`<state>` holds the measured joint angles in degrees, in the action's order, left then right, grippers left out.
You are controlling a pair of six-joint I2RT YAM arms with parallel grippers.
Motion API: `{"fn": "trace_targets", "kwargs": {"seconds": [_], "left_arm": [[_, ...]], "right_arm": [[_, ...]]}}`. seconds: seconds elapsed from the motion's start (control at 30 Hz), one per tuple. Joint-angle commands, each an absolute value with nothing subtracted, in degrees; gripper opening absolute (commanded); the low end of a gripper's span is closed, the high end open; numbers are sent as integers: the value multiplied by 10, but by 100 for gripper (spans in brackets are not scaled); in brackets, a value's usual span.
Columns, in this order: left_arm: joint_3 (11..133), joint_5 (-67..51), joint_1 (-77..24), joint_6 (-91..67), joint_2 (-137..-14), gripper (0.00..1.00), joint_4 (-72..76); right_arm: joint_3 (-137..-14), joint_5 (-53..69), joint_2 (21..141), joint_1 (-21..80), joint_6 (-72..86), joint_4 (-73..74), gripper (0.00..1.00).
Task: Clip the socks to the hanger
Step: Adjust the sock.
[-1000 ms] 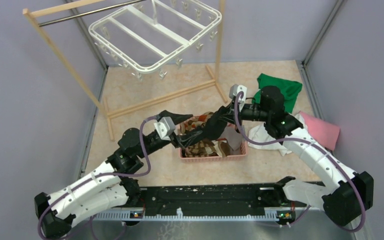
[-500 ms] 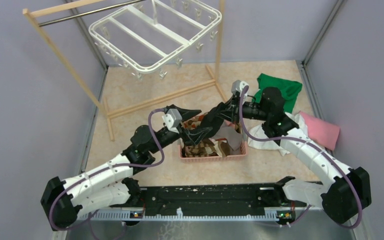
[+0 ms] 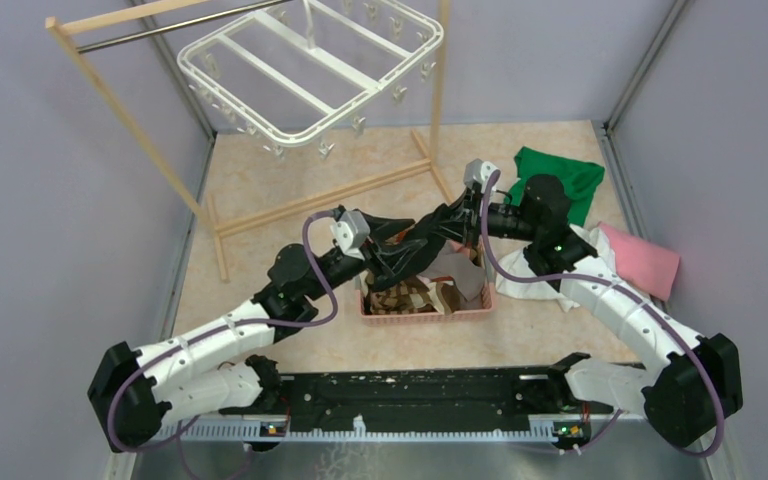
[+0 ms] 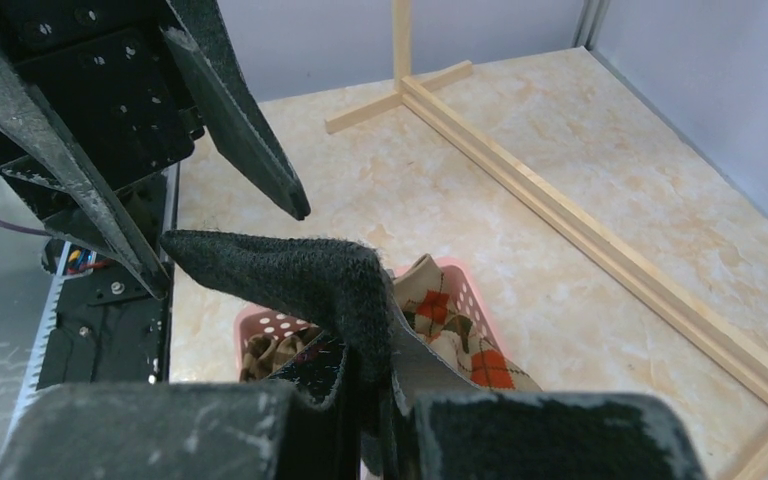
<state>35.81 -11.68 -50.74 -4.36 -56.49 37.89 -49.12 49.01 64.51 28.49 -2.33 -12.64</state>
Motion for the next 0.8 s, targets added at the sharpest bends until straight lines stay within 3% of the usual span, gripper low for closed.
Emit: {"fn": "trace_targets", "kwargs": {"seconds": [0.0, 0.2, 0.3, 0.47, 0.53, 0.6, 0.63, 0.77], "left_arm": [[383, -137, -511, -44, -578, 48, 423], [387, -149, -511, -42, -586, 27, 423], [388, -150, -511, -32, -583, 1, 422], [392, -134, -511, 32, -553, 0, 367], [405, -126, -511, 90, -532, 0, 302], [430, -122, -511, 164, -515, 0, 210], [447, -119, -511, 202, -510, 0, 160], [530, -94, -511, 326, -515, 0, -23]], "right_arm": [[-493, 501, 647, 296, -19, -156, 0], [-496, 503, 649, 298, -21, -156, 0], [-496, 503, 650, 298, -23, -154, 0], [-507, 508, 648, 297, -50, -117, 1], [-516, 525, 641, 297, -81, -68, 23], [-522, 540, 630, 297, -125, -25, 55], [-524, 544, 623, 296, -141, -7, 66], [-524, 561, 600, 292, -164, 19, 78]]}}
